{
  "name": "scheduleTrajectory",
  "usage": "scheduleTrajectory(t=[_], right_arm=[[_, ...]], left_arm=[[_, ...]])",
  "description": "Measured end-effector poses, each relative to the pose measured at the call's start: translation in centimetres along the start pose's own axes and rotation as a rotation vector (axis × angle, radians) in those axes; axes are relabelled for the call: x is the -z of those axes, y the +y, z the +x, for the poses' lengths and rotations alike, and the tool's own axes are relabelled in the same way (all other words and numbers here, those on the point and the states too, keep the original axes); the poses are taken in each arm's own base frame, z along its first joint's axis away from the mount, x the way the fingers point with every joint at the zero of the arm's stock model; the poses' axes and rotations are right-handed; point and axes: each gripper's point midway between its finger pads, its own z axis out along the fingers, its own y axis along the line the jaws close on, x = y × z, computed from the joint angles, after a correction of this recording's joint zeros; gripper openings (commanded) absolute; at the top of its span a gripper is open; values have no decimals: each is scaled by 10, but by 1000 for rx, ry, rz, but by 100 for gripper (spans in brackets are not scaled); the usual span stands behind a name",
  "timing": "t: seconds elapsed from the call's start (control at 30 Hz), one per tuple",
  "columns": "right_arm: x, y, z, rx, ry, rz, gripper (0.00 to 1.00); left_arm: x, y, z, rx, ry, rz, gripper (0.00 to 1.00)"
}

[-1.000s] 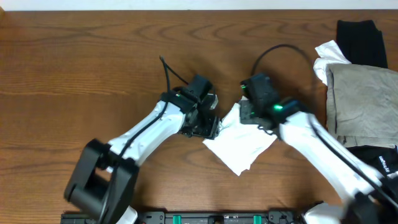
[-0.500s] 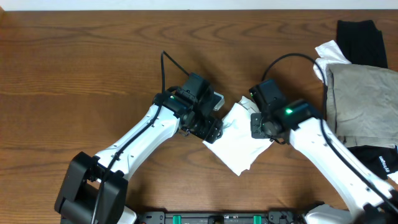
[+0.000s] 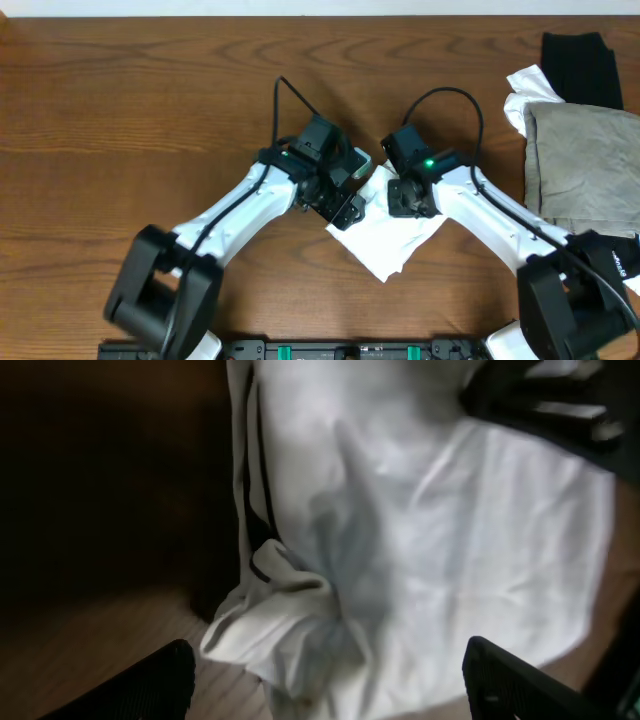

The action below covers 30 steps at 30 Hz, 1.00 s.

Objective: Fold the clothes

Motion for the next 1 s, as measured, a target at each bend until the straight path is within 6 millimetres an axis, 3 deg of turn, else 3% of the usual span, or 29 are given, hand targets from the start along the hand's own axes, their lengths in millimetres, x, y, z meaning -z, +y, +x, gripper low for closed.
scheduleTrajectory(t=[0.2, 0.4, 0.57, 0.8, 0.87, 0.93, 1.0], right_arm=[[-11, 3, -3, 0, 2, 1, 9], [-12, 3, -3, 0, 3, 1, 9], [-12, 4, -4, 0, -1, -1, 8], [-12, 4, -5, -1, -6, -4, 8], [-12, 5, -7, -2, -14, -8, 8], [-12, 7, -10, -3, -27, -15, 9], [-12, 9, -14, -5, -41, -22, 8]], left_arm=[[-29, 15, 4, 9, 33, -7, 88], [-34, 18, -5, -13, 0, -11, 91], [-44, 20, 1, -1, 24, 4, 91], [-48, 6, -3, 2, 7, 100, 90], [-49, 1, -2, 12, 10, 135, 83], [-51, -7, 0, 23, 19, 177, 66], [-52, -15, 4, 41, 36, 220, 40]])
